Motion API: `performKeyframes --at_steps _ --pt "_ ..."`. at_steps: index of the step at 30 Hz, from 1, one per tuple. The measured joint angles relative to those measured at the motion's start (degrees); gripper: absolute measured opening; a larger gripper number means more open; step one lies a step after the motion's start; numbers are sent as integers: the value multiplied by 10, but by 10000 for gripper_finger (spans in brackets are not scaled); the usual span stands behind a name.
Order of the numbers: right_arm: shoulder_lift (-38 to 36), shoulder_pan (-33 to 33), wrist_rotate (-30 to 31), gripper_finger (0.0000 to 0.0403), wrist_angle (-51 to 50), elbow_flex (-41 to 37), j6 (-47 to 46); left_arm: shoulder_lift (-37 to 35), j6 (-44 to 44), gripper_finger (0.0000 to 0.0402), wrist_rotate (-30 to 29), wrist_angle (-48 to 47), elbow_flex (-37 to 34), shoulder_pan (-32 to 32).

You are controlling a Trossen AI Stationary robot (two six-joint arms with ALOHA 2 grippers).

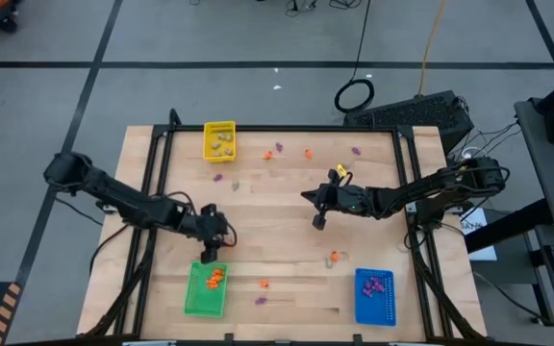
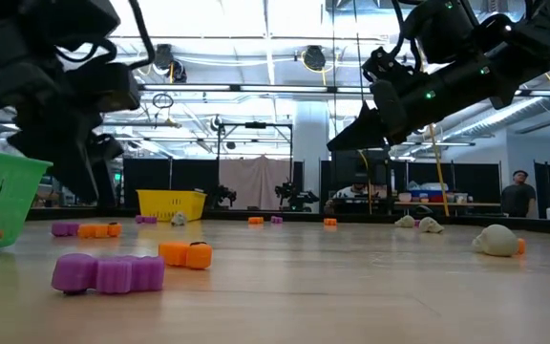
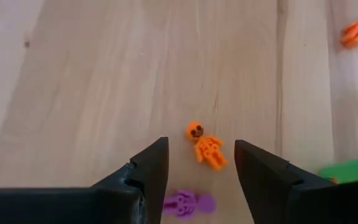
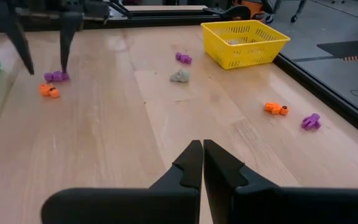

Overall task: Sort Halloween decoration
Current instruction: Put the orange skeleton toy into the green bin

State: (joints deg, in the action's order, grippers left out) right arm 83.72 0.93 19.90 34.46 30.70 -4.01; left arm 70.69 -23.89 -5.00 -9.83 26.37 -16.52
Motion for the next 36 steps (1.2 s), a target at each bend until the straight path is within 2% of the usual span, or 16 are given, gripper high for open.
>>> performKeyframes --at_steps 7,17,20,23,29,32,36 --pt "0 0 0 0 0 0 0 56 -13 183 -10 55 2 -16" --pt "0 0 0 0 0 0 0 127 -15 176 -11 14 54 -15" --pt "0 0 0 0 0 0 0 148 -26 153 -25 -16 71 -15" --pt "0 0 0 0 0 0 0 158 -21 113 -37 -40 85 -15" --pt "0 0 0 0 0 0 -1 150 55 16 -44 -55 121 -14" --pt "0 0 0 0 -1 0 -1 137 86 12 -43 -55 147 -15" --pt "0 0 0 0 -5 0 -3 112 111 9 -29 -101 188 -27"
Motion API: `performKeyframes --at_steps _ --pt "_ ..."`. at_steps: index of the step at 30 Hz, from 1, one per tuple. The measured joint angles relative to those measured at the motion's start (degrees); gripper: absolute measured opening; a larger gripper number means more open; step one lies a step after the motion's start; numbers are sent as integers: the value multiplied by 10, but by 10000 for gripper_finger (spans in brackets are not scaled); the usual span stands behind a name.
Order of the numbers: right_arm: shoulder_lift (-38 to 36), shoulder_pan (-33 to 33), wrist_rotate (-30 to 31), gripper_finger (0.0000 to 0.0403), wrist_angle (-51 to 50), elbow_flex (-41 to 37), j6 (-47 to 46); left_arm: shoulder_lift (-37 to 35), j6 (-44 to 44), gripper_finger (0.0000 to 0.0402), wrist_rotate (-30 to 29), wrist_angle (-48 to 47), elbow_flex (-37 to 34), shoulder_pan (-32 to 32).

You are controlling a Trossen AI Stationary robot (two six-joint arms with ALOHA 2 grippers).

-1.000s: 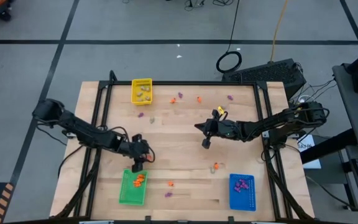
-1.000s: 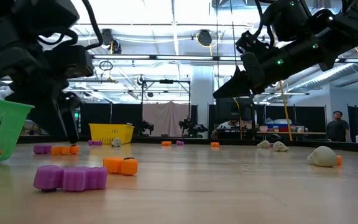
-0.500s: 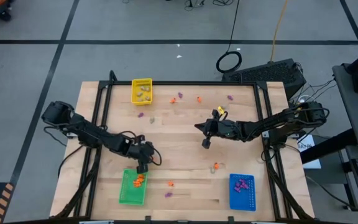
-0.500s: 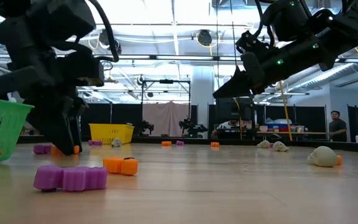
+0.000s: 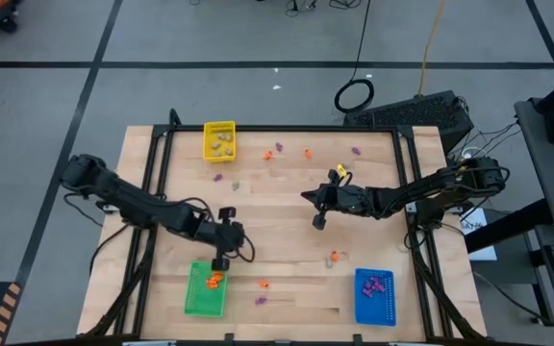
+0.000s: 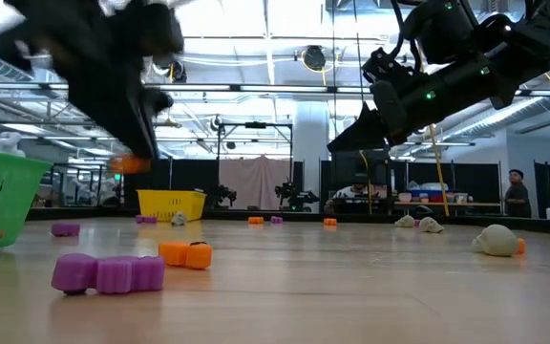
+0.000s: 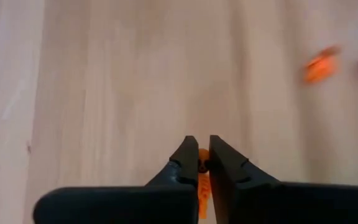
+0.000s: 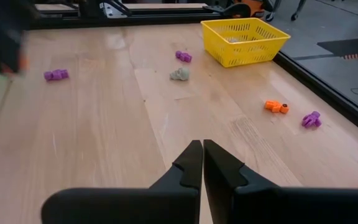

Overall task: Sort Halloween decoration
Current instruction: Put the orange skeleton toy into the green bin

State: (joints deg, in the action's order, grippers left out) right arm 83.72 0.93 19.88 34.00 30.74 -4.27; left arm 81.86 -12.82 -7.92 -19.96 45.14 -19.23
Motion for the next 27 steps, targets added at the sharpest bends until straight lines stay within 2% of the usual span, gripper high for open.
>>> performKeyframes --at_steps 7,12,15,20,27 --pt "0 0 0 0 -5 0 -4 -53 -8 6 41 -85 55 -72" --pt "0 -1 0 0 -10 0 -6 -73 -66 5 94 -107 61 -148" --pt "0 -1 0 0 -10 0 -6 -73 -115 6 93 -109 61 -195" --pt "0 -1 0 0 -11 0 -12 -54 -184 7 56 -108 39 -253" --pt "0 -1 0 0 -12 0 -11 -33 -244 8 45 -63 -7 -270"
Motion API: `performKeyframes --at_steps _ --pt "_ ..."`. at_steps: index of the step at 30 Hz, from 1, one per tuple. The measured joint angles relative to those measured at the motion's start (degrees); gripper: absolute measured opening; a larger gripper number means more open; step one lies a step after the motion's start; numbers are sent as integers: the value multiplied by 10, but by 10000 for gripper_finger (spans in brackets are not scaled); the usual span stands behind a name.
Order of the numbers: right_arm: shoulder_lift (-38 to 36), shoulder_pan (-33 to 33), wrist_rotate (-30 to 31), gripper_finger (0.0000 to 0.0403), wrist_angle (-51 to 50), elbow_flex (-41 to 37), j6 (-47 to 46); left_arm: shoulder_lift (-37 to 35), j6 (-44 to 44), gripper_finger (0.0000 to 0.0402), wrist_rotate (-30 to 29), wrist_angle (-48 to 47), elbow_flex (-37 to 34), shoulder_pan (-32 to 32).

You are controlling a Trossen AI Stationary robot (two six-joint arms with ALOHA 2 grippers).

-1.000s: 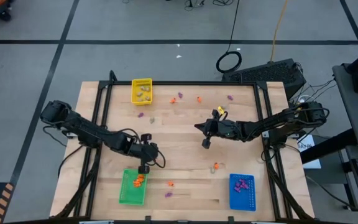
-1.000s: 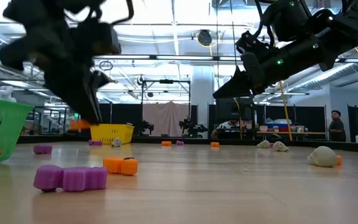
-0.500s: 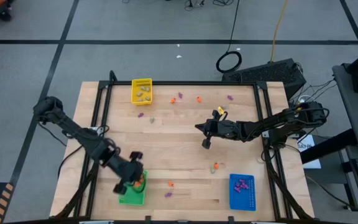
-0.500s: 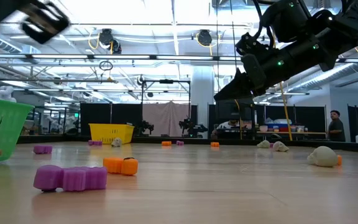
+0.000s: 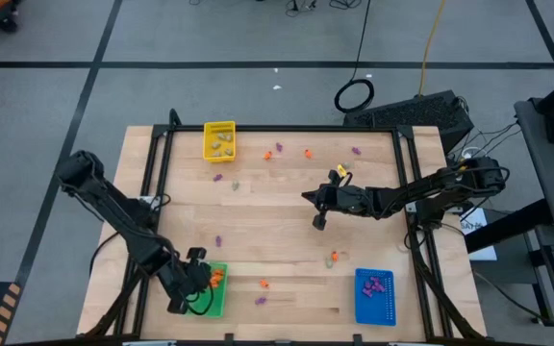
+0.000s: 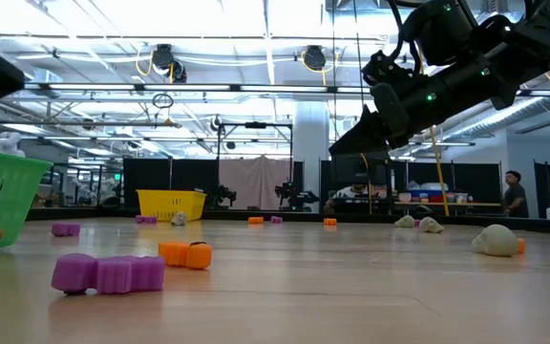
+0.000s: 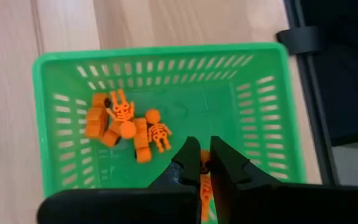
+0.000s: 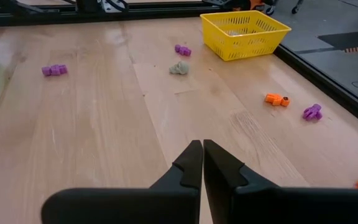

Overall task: Sort Halloween decoration
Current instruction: Put the orange skeleton toy into the green bin, then put the purple skeleton toy into the blue bin

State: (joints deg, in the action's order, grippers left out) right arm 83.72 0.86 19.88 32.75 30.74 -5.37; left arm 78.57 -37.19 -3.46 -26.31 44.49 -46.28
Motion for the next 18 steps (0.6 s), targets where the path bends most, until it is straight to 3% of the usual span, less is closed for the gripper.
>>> performKeyframes --at_steps 7,18 --pt "0 0 -1 0 0 0 0 7 0 17 -12 21 -7 9" --pt "0 8 -2 2 0 0 -1 4 16 140 -13 17 -3 24"
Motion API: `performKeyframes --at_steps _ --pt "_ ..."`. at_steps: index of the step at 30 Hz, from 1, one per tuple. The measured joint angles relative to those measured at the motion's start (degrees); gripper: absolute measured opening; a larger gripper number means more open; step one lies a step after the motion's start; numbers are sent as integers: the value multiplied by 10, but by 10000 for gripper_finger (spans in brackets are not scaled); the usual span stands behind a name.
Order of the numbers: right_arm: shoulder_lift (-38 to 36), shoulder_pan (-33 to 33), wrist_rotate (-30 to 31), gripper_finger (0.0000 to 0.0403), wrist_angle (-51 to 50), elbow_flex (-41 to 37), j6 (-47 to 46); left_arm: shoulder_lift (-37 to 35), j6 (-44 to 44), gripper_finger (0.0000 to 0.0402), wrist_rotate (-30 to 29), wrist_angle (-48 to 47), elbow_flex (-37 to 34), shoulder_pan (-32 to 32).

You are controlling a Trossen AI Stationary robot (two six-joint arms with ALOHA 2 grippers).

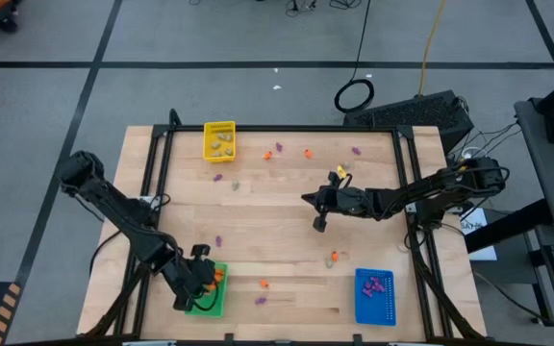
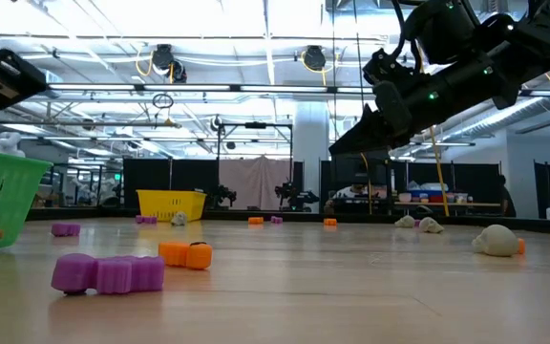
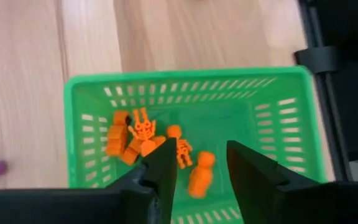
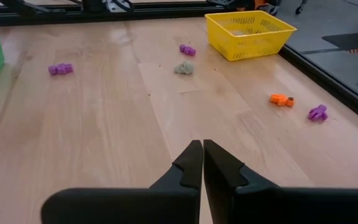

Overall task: Sort Halloween decoration
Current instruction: Put the purple skeleton toy into the blue bin

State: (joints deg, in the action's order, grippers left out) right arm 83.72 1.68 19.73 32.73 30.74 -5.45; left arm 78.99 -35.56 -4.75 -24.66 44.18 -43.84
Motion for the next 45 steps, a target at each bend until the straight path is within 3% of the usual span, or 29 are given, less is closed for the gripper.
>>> performKeyframes --at_steps 7,14,17,20,23,32,38,45 --pt "-2 25 27 24 -82 20 -27 -25 70 141 -29 15 2 0" --pt "-2 10 145 57 -406 120 -150 -27 177 87 -21 126 -14 42" --pt "-3 -26 166 79 -554 160 -189 -27 207 61 16 200 -49 74" --pt "-3 -85 164 104 -636 178 -190 -27 235 37 50 285 -88 112" --pt "-3 -167 138 126 -664 178 -165 -27 265 17 77 356 -120 148" --pt "0 -423 -55 143 -609 183 -36 -27 300 4 115 436 -156 212" --pt "30 -486 -97 144 -652 235 13 -27 301 3 118 436 -156 224" --pt "132 -524 -111 144 -749 344 55 -27 301 3 120 435 -156 228"
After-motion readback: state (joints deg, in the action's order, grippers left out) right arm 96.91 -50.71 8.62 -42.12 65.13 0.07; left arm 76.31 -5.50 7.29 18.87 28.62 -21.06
